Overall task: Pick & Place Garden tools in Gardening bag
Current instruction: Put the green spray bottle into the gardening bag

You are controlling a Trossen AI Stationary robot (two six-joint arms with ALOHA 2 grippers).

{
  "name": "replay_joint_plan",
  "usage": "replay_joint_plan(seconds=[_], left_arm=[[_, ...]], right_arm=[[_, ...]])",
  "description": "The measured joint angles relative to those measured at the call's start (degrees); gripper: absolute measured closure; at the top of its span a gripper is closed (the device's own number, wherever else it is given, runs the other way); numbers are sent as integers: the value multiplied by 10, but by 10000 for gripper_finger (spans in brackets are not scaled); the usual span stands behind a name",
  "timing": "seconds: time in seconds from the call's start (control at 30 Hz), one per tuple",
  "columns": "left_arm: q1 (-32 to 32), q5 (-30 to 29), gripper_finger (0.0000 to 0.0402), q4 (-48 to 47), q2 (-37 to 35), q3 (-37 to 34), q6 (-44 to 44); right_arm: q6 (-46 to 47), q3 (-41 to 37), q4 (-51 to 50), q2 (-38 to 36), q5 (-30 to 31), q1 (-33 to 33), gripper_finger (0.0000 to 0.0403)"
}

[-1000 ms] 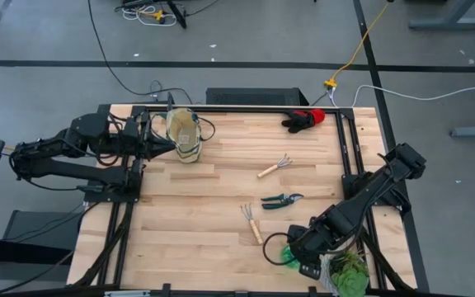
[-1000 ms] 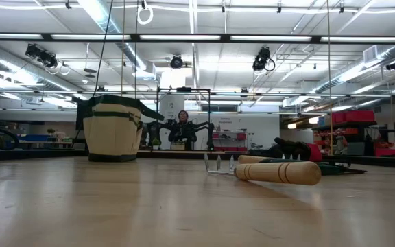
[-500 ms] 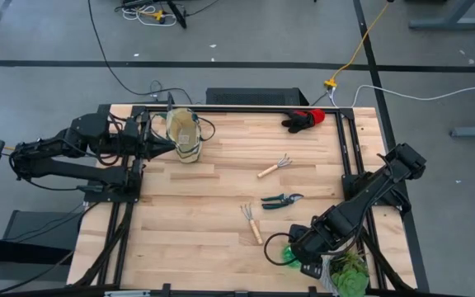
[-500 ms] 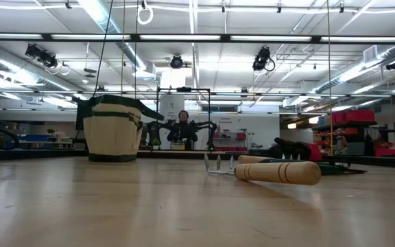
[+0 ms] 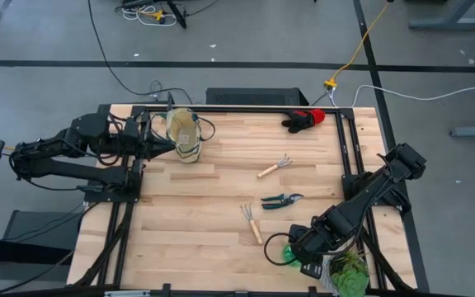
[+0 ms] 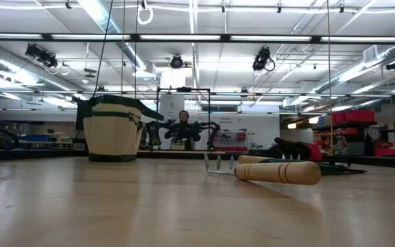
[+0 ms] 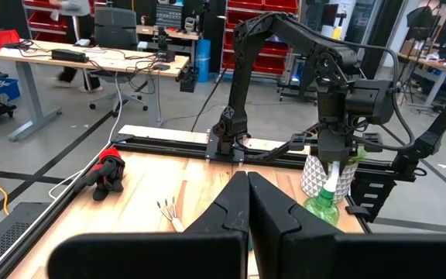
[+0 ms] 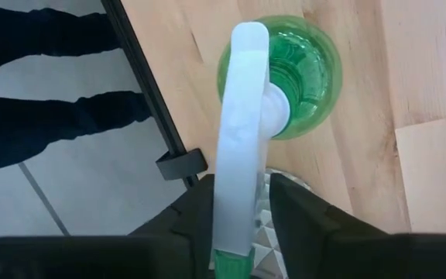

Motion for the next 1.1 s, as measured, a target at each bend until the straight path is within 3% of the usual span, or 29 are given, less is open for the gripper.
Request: replay_joint_plan(seconds=[0.67, 1.1], left_arm=[[0, 0, 399, 0, 0, 0, 0], [0, 0, 399, 0, 0, 0, 0]], right_arm=[[-9, 0, 0, -1, -14, 0, 341], [-18, 2, -1, -1, -15, -5, 346]])
